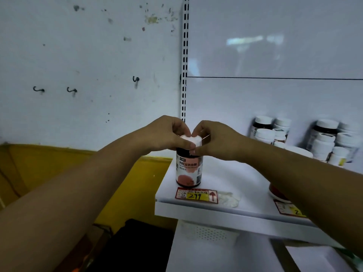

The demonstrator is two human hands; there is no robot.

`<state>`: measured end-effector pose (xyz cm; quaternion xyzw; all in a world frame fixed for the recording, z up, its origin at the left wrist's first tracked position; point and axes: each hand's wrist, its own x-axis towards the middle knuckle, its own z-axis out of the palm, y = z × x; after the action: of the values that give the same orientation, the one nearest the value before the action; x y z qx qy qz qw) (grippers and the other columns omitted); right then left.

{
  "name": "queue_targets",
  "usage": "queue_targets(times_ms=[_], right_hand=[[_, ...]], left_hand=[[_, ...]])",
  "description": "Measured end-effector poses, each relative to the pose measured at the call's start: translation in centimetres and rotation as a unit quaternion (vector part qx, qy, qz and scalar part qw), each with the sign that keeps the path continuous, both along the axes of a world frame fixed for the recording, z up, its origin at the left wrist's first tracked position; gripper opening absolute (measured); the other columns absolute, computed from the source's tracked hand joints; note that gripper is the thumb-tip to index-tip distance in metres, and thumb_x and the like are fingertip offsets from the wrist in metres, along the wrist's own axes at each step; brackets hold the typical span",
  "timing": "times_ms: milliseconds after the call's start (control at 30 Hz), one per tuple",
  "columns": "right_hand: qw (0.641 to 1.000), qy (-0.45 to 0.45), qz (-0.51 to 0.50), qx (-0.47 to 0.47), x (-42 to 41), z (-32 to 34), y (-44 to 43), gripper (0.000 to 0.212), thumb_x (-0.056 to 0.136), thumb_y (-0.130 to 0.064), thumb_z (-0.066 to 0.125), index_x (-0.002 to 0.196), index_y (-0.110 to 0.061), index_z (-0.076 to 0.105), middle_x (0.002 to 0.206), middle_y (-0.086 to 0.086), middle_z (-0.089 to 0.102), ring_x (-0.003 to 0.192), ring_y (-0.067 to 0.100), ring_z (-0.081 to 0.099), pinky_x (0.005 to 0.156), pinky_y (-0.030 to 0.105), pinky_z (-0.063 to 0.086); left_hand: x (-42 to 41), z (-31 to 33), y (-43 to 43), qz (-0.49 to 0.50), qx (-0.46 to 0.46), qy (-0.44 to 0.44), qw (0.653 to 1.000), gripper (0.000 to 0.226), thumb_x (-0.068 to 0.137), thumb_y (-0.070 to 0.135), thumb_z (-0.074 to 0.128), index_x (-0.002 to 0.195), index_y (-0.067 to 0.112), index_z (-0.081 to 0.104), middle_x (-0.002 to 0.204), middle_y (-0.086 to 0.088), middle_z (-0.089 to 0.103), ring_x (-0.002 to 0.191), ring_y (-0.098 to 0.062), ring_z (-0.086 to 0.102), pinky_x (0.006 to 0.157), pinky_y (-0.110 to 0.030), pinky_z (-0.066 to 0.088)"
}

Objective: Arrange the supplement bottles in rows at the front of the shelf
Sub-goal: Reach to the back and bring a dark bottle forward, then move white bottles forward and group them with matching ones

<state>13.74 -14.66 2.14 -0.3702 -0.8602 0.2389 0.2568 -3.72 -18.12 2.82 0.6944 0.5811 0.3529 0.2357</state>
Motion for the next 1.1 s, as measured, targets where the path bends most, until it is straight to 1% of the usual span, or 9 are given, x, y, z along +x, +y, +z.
queue_targets(times_ms=[200,300,367,500,633,700,833,933,1100], right_hand=[[0.999,-0.031,-0.004,0.021,0.3,0.0,-0.7,0.032,0.074,-0.029,0.075,0.097,-0.025,0.053,0.102,-0.007,0.062,0.095,0.015,0.063,0.08,0.034,0.056],[0.995,-0.091,-0.001,0.05,1.4,0.7,-0.9,0.042,0.081,-0.036,0.067,0.118,-0.026,0.051,0.128,-0.002,0.056,0.117,0.016,0.051,0.097,0.038,0.047],[0.993,-0.076,-0.022,0.086,3.4,2.4,-0.6,0.049,0.082,-0.038,0.064,0.128,-0.027,0.048,0.137,-0.002,0.05,0.125,0.015,0.045,0.103,0.036,0.041],[0.984,-0.063,-0.099,0.135,8.7,7.2,1.2,0.043,0.083,-0.038,0.063,0.124,-0.028,0.054,0.136,-0.004,0.052,0.126,0.012,0.044,0.105,0.03,0.036],[0.969,-0.119,-0.15,0.153,14.9,8.1,4.3,0.034,0.086,-0.032,0.061,0.118,-0.02,0.06,0.128,0.001,0.059,0.117,0.014,0.052,0.095,0.024,0.037],[0.963,-0.162,-0.155,0.152,17.9,7.2,6.0,0.033,0.087,-0.031,0.059,0.118,-0.018,0.06,0.128,0.002,0.059,0.117,0.016,0.051,0.093,0.024,0.037],[0.953,-0.213,-0.146,0.158,22.5,6.1,9.2,0.034,0.089,-0.031,0.056,0.12,-0.018,0.058,0.128,0.002,0.058,0.116,0.017,0.05,0.087,0.021,0.034],[0.953,-0.23,-0.125,0.155,24.3,5.5,11.7,0.035,0.089,-0.028,0.057,0.123,-0.018,0.056,0.128,0.002,0.058,0.113,0.018,0.053,0.085,0.021,0.036],[0.95,-0.268,-0.071,0.141,24.4,3.4,15.4,0.044,0.088,-0.028,0.058,0.131,-0.021,0.049,0.132,0.002,0.055,0.114,0.018,0.051,0.087,0.023,0.036]], left_hand=[[-0.2,1.7,0.7,-0.046,-0.02,0.109,0.993,0.027,0.066,0.035,0.08,0.085,0.022,0.066,0.088,0.004,0.069,0.082,-0.014,0.065,0.069,-0.028,0.056],[0.0,3.4,0.7,-0.06,-0.052,0.172,0.982,0.046,0.064,0.063,0.065,0.088,0.024,0.069,0.093,0.005,0.07,0.09,-0.012,0.064,0.08,-0.033,0.056],[0.8,5.1,1.0,-0.03,-0.006,0.177,0.984,0.061,0.059,0.073,0.054,0.096,0.026,0.069,0.101,0.005,0.068,0.095,-0.013,0.063,0.086,-0.038,0.054],[4.7,8.1,2.4,-0.02,0.046,0.078,0.996,0.038,0.081,0.054,0.058,0.098,0.021,0.067,0.109,0.002,0.066,0.098,-0.009,0.062,0.085,-0.036,0.054],[11.5,8.7,4.2,-0.054,0.052,0.148,0.986,0.027,0.08,0.047,0.063,0.093,0.024,0.068,0.101,-0.003,0.068,0.099,-0.022,0.064,0.088,-0.042,0.054],[14.7,8.5,5.4,-0.077,0.019,0.203,0.976,0.028,0.08,0.048,0.062,0.096,0.025,0.067,0.099,-0.001,0.068,0.097,-0.02,0.064,0.084,-0.038,0.055],[18.4,8.1,8.4,-0.086,-0.07,0.266,0.958,0.036,0.081,0.048,0.061,0.108,0.025,0.063,0.103,0.004,0.066,0.092,-0.009,0.064,0.08,-0.029,0.053],[20.2,7.1,11.2,-0.049,-0.047,0.295,0.953,0.041,0.081,0.046,0.064,0.116,0.024,0.059,0.113,0.0,0.064,0.094,-0.013,0.06,0.085,-0.032,0.05],[21.2,3.6,15.0,-0.018,-0.037,0.319,0.947,0.046,0.081,0.041,0.066,0.124,0.028,0.056,0.129,-0.003,0.056,0.098,-0.012,0.052,0.087,-0.024,0.04]])
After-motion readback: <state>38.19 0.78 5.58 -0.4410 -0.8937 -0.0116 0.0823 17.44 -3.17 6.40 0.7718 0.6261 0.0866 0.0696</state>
